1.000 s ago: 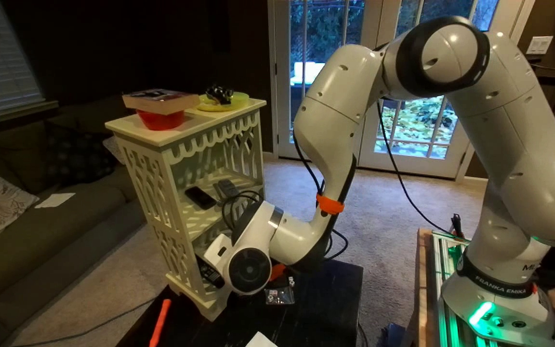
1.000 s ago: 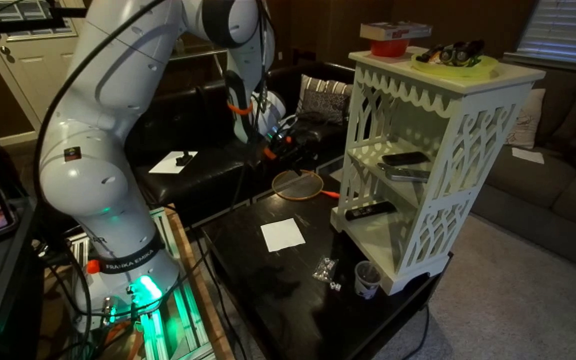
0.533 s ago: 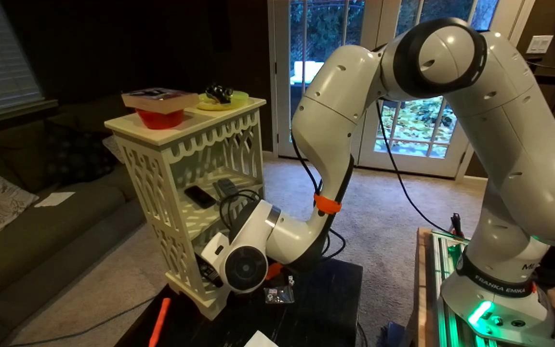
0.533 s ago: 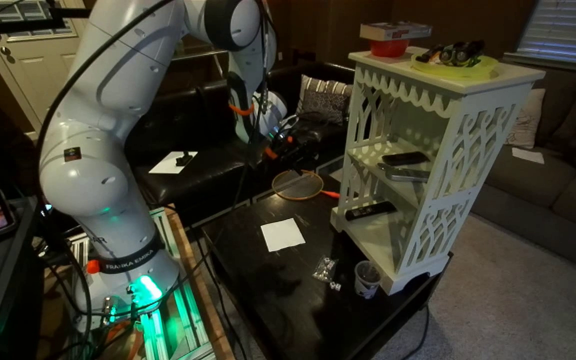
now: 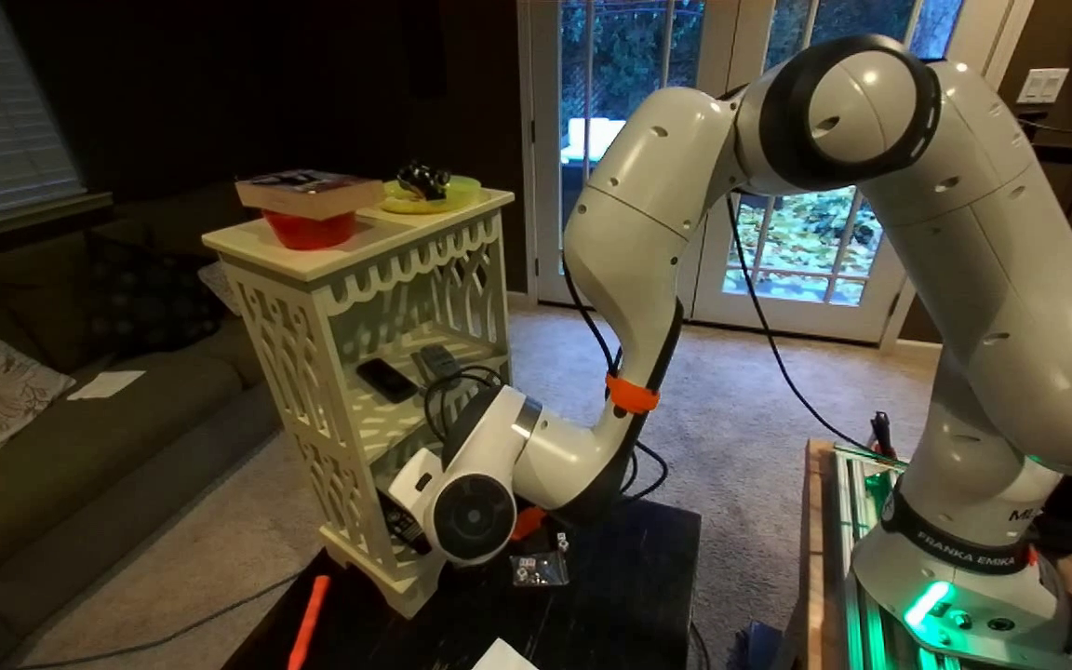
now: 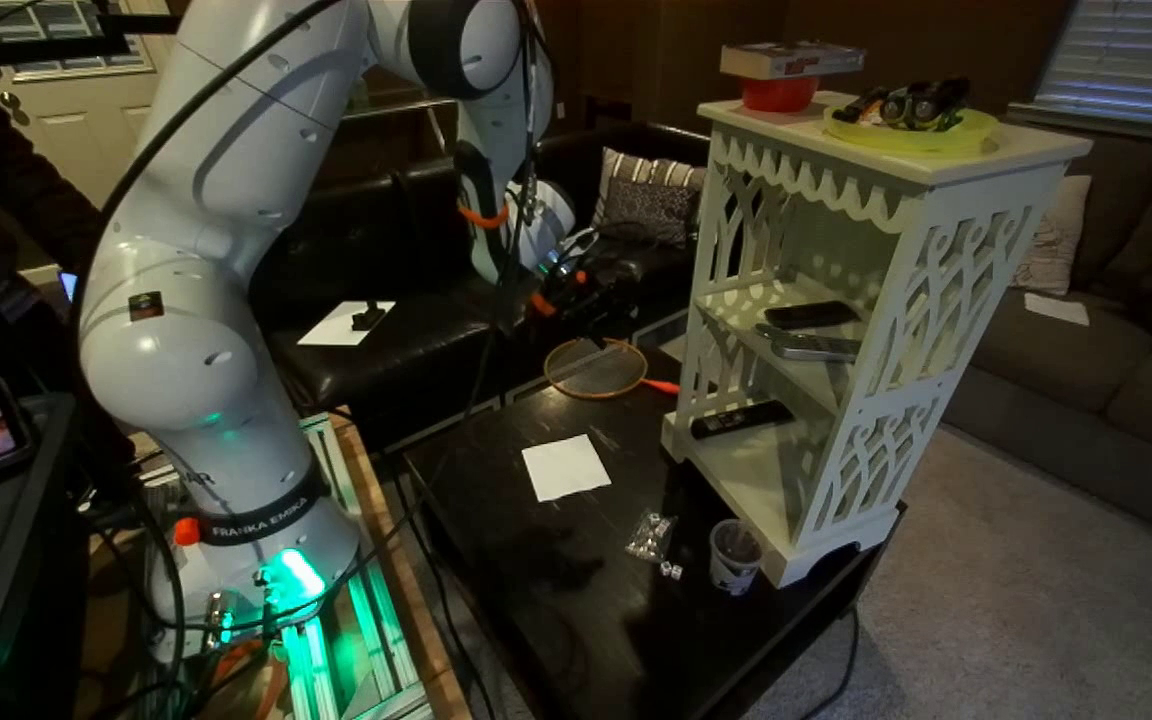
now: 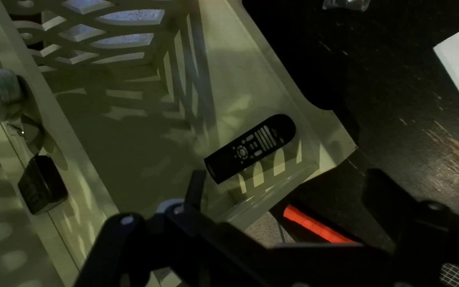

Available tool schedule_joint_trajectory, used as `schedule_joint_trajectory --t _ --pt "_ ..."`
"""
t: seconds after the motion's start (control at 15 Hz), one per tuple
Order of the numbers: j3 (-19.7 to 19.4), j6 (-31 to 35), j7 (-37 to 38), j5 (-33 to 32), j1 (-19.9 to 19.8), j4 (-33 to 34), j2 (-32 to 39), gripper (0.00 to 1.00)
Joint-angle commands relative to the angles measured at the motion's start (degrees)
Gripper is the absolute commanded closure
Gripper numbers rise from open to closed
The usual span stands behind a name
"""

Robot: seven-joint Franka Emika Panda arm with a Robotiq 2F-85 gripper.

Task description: Put the silver spoon on top of the shelf.

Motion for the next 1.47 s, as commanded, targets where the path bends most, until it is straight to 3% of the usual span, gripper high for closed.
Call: schedule_joint_trajectory --t 0.0,0.4,0.67,1.0,1.07,1.4 --pt "-7.16 -0.80 2.69 2.49 4.80 3.56 0.88 0.00" --pt "-15.24 -1.47 2.35 2.77 5.42 11.97 3.86 0.00" --pt "-17.43 8.57 1.16 -1.72 2.51 12.25 2.15 0.00" --pt "-18.23 27.51 -3.29 -4.88 -1.95 12.09 1.74 0.00" --pt "-18.46 22.76 -1.67 -3.44 -0.92 12.45 2.31 0.00" --pt "-18.29 26.66 -3.28 -3.47 -1.86 12.45 2.30 0.00"
